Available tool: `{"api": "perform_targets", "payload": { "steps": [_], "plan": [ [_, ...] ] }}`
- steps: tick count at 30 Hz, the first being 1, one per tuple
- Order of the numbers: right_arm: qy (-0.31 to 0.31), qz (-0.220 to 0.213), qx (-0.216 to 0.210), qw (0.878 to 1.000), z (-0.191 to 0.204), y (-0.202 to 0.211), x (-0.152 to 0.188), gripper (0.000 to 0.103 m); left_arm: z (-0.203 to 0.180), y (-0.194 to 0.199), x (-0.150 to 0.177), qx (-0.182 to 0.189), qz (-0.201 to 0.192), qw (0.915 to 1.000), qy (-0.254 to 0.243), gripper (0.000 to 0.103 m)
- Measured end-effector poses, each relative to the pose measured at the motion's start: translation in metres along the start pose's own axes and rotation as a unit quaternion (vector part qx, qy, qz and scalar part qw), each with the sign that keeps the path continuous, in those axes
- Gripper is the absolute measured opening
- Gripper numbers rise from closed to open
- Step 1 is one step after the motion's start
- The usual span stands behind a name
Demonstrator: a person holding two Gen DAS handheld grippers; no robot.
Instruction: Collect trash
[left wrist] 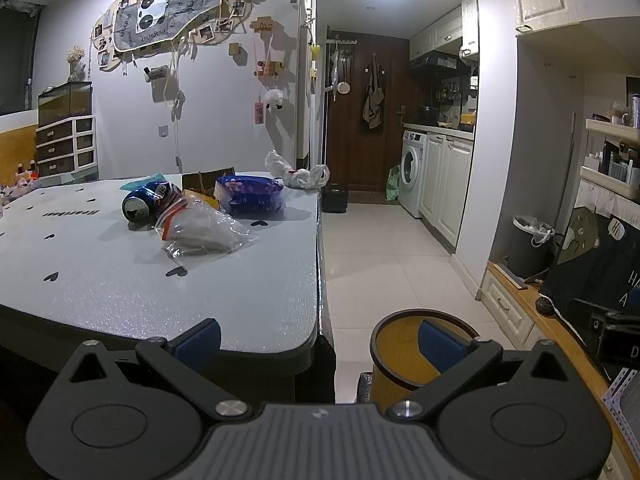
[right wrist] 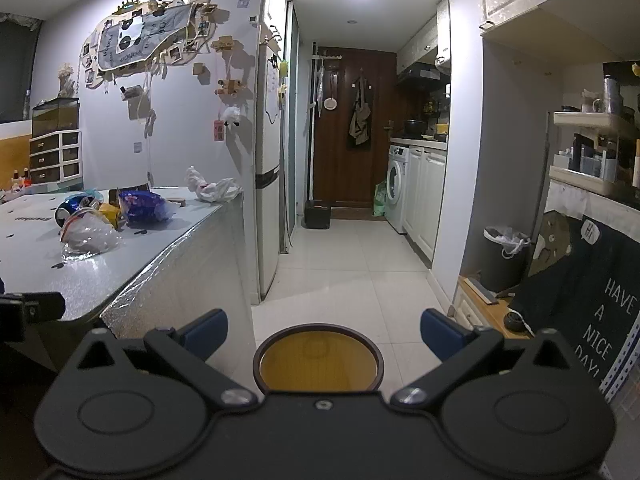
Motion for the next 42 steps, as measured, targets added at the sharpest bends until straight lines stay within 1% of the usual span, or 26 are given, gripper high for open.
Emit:
{"api": "perform_targets", "payload": {
  "steps": [16, 18, 20, 27, 30, 42],
  "plan": [
    [0.0, -0.001, 0.002, 1.0, -0.003, 0.0, -0.002, 0.103, 0.0, 0.0, 0.0, 0.0, -0.002, 1.0, 0.0, 0.103],
    [0.001, 0.0, 0.002, 1.0, -0.003, 0.0, -0.002, 0.103, -0.005, 0.008, -0.007, 0.0, -0.002, 1.0, 0.0, 0.103],
    [0.002, -0.002, 0.003, 1.0, 0.004, 0.006, -0.003, 0.103, -0.004, 0.007, -0.006, 0.0, -0.002, 1.0, 0.0, 0.103],
    [0.004, 0.001, 0.004, 1.0, 0.003, 0.005, -0.001, 0.103, -0.016, 0.008, -0.015, 0.0, 0.0, 1.0, 0.0, 0.103],
    [0.004, 0.001, 0.004, 1.0, 0.003, 0.005, -0.001, 0.103, -0.01, 0.006, -0.009, 0.001, -0.001, 1.0, 0.0, 0.103],
    [0.003, 0.002, 0.006, 1.0, 0.004, 0.004, 0.001, 0.103, -0.01, 0.005, -0.005, 0.004, 0.0, 1.0, -0.002, 0.103]
  ]
}}
Point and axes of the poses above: each gripper's, at about its wrist camera, not at the fingertips, and y roughly against the way its jaws point, z to its left, x to its underside, the point moved 10 cm from there along -y, roughly the way its jaws point, and after that the axes turned 7 degrees about x, right-handed, at the moved point
